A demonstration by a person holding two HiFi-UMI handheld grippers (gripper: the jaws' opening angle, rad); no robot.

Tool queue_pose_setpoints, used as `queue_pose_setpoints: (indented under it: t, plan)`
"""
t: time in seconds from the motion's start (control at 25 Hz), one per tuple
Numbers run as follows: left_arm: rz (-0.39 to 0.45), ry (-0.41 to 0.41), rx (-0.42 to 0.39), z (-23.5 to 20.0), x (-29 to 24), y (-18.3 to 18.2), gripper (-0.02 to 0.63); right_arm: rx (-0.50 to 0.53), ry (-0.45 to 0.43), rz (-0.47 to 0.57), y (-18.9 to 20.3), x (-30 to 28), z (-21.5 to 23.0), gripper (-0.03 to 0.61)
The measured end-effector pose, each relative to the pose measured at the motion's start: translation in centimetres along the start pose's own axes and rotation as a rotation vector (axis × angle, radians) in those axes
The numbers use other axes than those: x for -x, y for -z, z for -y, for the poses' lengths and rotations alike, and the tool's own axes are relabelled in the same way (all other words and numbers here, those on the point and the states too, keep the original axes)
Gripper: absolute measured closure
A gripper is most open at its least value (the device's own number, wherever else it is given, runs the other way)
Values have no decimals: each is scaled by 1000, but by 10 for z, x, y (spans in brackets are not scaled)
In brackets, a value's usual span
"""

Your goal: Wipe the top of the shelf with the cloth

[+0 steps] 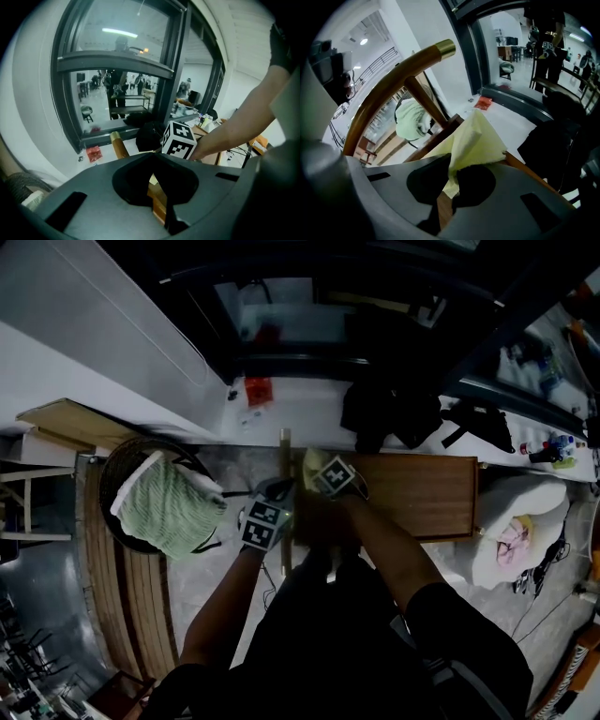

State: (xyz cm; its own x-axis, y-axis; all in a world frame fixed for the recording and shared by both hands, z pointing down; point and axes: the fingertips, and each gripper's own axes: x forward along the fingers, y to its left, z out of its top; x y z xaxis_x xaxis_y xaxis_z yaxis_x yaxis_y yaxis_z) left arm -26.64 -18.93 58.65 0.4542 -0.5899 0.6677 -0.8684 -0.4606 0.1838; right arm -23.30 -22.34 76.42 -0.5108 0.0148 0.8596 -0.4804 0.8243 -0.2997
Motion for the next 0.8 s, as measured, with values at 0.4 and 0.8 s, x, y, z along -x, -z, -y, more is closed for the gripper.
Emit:
queue_pose_setpoints:
  t: [0.4,0.8]
  plan:
    - [-35,3,-5,49,-45,-19,607,-44,15,7,52,42,47,548]
    - [-75,2,15,114,-90,-28,607,-69,1,37,117,98,101,548]
